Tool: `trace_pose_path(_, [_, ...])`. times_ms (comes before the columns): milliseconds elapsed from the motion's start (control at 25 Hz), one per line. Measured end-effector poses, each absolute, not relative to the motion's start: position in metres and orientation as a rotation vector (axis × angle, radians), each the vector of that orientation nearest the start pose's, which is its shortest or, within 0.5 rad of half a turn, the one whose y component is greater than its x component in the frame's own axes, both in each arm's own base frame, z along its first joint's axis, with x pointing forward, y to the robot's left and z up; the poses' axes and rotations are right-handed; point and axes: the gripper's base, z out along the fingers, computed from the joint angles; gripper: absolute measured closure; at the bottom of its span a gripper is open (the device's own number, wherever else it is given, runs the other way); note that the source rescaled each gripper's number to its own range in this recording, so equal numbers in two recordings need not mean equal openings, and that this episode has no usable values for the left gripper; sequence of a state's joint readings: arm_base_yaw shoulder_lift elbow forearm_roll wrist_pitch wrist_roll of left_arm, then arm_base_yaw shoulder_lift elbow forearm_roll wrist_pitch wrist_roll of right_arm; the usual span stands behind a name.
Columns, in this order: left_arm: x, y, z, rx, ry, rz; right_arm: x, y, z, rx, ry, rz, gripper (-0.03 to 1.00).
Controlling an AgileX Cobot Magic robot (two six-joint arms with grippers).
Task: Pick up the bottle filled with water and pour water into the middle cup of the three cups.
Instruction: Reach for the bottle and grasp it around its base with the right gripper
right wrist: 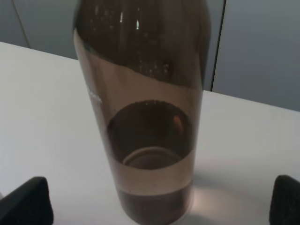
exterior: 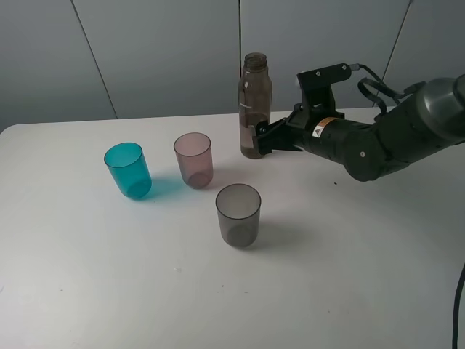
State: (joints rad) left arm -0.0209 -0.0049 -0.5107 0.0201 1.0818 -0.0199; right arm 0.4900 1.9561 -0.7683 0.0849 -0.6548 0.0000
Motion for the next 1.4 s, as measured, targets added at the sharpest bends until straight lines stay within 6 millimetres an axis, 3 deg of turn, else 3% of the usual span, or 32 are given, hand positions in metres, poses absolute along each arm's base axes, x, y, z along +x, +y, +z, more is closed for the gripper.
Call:
trace_pose_path(560, [-0.008,0.002,0.279,0.0,2.05,-0.001,0.346,0.182,0.09,-0.445,1.978,0.306,-0.03])
trace_pose_path(1400, [-0.008,0.002,0.279,0.0,2.05,-0.001,0.381,0.204,0.082,-0.477,1.866,0.331,-0.03])
